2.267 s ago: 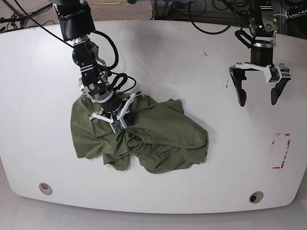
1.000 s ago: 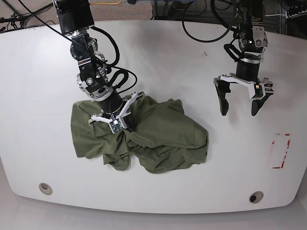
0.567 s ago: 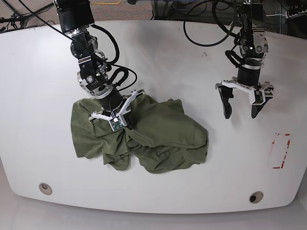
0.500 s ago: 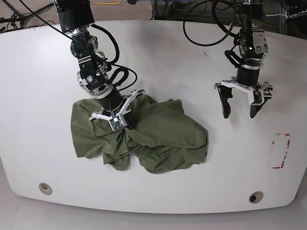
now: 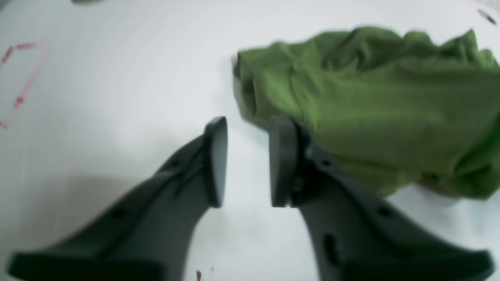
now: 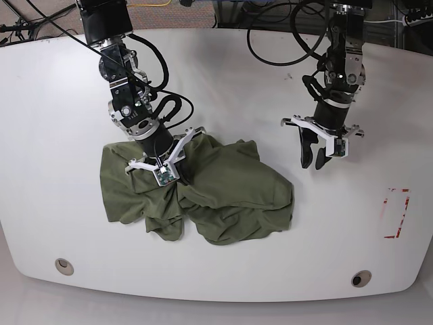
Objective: Fold the T-shirt properly
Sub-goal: 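Lower the open left gripper toward the shirt's opposite edge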
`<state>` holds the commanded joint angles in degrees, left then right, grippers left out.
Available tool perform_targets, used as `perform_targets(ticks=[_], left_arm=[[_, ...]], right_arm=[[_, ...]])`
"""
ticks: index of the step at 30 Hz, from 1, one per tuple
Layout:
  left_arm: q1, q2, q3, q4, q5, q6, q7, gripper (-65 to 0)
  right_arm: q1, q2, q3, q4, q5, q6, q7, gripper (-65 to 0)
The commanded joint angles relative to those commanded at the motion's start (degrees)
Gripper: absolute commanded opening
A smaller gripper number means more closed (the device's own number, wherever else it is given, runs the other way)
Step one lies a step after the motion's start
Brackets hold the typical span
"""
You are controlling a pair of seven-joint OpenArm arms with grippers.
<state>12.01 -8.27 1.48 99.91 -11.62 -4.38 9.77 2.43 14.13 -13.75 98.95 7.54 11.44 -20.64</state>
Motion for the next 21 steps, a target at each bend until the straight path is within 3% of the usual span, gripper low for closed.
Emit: perform_targets(ticks=[8,16,18,21], left_arm=[[-1.17,0.51,0.64,-1.99,0.04,0.43,-3.61,-46.1],[-5.35,0.56,-0.11,-6.02,0.0,0.82,-7.19,-25.9],[-8.06,1.19,-0.13,-8.81,0.78,0.47,-6.02,-15.2],[-9.93,1.45,-0.31,-10.71,0.86,0.2,-3.72,-9.1]], right_arm=[[-0.49,0.12,0.5,4.3,0.26,-0.24,-0.09,-65.0],[0.87,0.28,1.14,7.86,0.36,-0.3,-0.79,-65.0],[0.44,0.08,1.6,8.82,0.5,-0.22,-0.91,-65.0],[0.34,0.08,2.1,9.21,0.59,-0.12,-0.97,-65.0]])
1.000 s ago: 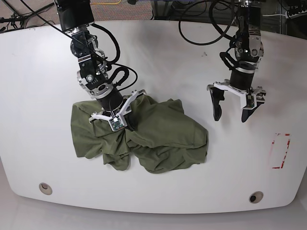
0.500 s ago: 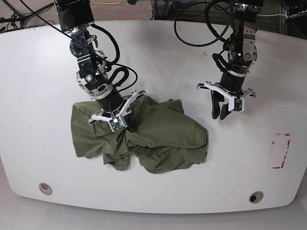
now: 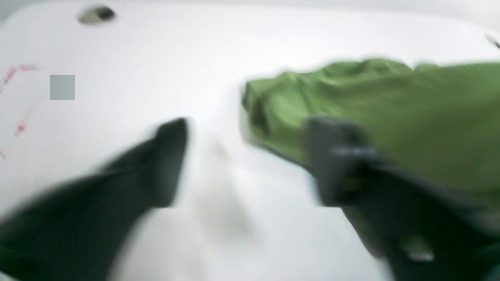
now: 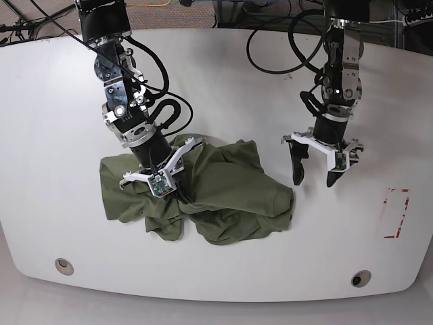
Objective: Fold the T-shirt properly
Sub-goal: 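Lower the open left gripper toward the shirt's opposite edge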
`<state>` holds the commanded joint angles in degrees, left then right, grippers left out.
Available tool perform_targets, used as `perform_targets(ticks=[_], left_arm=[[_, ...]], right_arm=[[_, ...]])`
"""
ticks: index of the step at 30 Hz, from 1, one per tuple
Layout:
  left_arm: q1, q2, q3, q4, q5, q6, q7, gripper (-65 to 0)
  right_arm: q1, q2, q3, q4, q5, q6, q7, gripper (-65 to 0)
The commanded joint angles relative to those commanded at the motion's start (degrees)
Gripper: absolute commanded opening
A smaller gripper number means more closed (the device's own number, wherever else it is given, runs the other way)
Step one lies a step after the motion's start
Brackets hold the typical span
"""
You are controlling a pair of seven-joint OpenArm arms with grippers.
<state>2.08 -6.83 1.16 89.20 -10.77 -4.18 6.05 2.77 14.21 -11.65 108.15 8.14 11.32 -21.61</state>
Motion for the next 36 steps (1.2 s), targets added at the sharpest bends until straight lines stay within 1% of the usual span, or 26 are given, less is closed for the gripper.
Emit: perform_targets(ticks=[1,3,5,7,11,17,19,29,31,36], left_arm=[[-0.7,0.08,-0.1,-0.68,0.05,-0.1,0.97,-7.5],[-1.75,0.34,-0.14,-1.75,0.21,-0.54,2.56,-6.6],[-2.72,0.59,-0.15,-2.72,0.45,-1.29,3.71,-6.4],[-5.59,1.54,0.51,-6.06,2.07,-1.99,6.49,-8.2],[-6.52,1.91,0.84,-7.42,2.68,-1.89,7.12,-8.4],[-7.51,2.33,1.24,-10.01,3.39,-1.06,7.46,-8.9],[-8.45,2.35,2.06,-12.21,3.1,-1.0,7.77,-9.8],[-10.17,1.99,3.56,-13.49,3.08,-0.87,9.49,-13.0],[-9.97,1.95,4.94,-13.57,2.89,-0.96,9.91,-15.2],[-9.99,1.9,6.45,-14.2,2.73,-0.91,10.05,-15.5]], right_arm=[[-0.13,-0.02,0.15,-0.01,0.0,0.02,0.02,-65.0],[-0.27,-0.07,0.4,-0.1,-0.03,0.04,0.09,-65.0],[-0.56,-0.1,0.56,-0.3,-0.02,0.03,0.13,-65.0],[-1.88,-0.03,0.41,-1.55,-0.24,0.09,0.35,-65.0],[-2.18,-0.07,0.42,-1.46,-0.2,0.05,0.26,-65.0],[-2.57,-0.26,0.24,-0.96,-0.15,0.06,0.12,-65.0],[-3.23,-0.39,0.29,0.96,-0.08,0.21,0.26,-64.9],[-4.79,-1.66,0.25,5.74,-0.07,0.41,0.35,-64.7],[-5.68,-1.32,0.2,8.05,-0.08,0.42,0.01,-64.9],[-6.12,-1.28,0.19,9.02,-0.15,0.44,0.03,-64.8]])
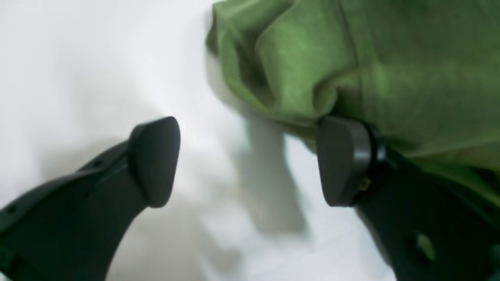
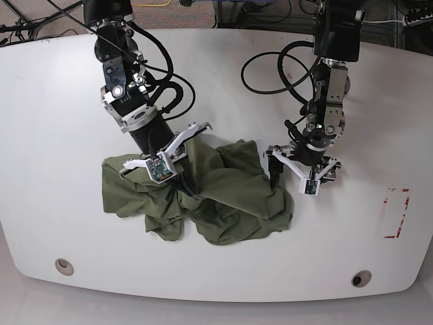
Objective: Fold the T-shirt properly
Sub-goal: 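Lower the open left gripper toward the shirt's opposite edge, then grasp the shirt edge with the left gripper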
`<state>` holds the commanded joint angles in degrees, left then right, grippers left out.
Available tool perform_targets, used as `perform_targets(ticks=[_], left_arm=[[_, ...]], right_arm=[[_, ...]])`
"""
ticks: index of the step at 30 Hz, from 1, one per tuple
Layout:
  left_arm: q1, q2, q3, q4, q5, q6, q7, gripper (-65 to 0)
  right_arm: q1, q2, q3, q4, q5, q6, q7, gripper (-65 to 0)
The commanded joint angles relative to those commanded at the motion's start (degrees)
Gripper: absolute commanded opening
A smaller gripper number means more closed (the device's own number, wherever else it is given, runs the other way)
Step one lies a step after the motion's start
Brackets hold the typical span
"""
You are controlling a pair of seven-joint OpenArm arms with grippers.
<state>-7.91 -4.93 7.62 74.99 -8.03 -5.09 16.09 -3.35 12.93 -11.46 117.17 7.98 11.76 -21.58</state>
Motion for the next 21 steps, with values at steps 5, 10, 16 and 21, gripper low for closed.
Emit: perform_targets(ticks=[5,10,16,21], left_arm=[[0.38,-0.22,2.37,-0.38,-0.08,-0.04,-0.36,-15.2],[0.53,-0.04,4.39,-1.03,0.18,-0.29,-0.96,-13.3],[-1.0,1.07,3.27,-3.99,0.23,-0.54,-1.54,-12.0],[-3.73,2.4,2.0,-8.95,0.56,-0.73,-1.79,-11.7]], right_arm=[[-0.51,0.29,0.0,0.2,-0.07,0.0,0.01,-64.8],[-1.29,0.37,0.0,0.2,0.04,0.18,0.02,-65.0],[-1.7,0.47,0.14,0.03,-0.12,0.07,-0.14,-65.0],[-1.91,0.42,0.31,-0.18,-0.03,0.11,-0.13,-65.0]])
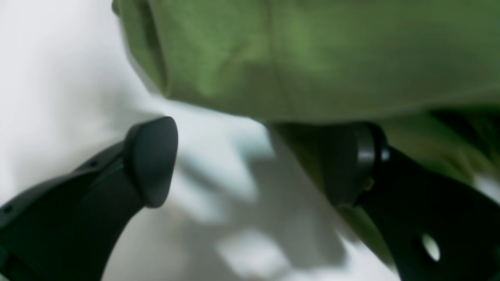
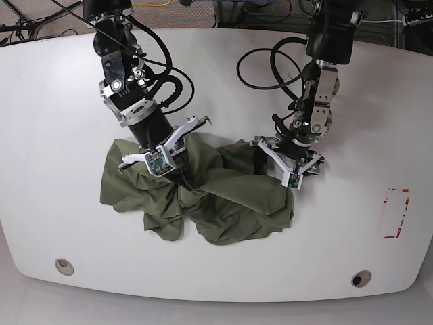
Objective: Fold the T-shirt properly
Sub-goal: 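Grasp the shirt edge with the left gripper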
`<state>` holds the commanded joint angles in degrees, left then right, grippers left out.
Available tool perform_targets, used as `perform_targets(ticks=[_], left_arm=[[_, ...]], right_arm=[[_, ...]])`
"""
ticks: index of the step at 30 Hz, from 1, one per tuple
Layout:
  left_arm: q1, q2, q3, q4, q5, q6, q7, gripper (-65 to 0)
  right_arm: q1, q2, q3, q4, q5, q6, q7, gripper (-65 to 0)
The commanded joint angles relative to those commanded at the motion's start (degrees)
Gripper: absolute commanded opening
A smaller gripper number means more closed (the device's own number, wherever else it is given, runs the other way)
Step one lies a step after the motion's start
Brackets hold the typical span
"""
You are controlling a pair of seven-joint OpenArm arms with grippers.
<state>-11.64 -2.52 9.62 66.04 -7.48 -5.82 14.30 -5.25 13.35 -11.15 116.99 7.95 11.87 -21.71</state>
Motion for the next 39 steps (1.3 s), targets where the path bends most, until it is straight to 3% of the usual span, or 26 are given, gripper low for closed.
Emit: perform_targets(ticks=[10,28,34,39], left_arm=[[-6.41,1.92,2.22,-10.63,1.52,-0.36,-0.09,-11.6],[-7.26,2.55,4.86,-11.42,4.46,-0.18,-1.19,-11.1],[-9.09,3.47,7.21,-13.67,3.94,0.12,-2.24,-18.8],[-10.57,3.89,7.8,-15.94,3.43,0.03,-1.29,-36.7]], right_arm=[[-0.01,-0.16,-0.18,-0.12,0.06,0.34,0.19,-65.0],[-0.24,-0.04,-0.06,-0.62,0.12,0.2,0.03,-65.0],[-0.14,-0.18,-0.3,-0.83,0.15,0.21,-1.53,-65.0],[-0.29,-0.22,-0.33,-0.26,0.12,0.09,-3.95,-65.0]])
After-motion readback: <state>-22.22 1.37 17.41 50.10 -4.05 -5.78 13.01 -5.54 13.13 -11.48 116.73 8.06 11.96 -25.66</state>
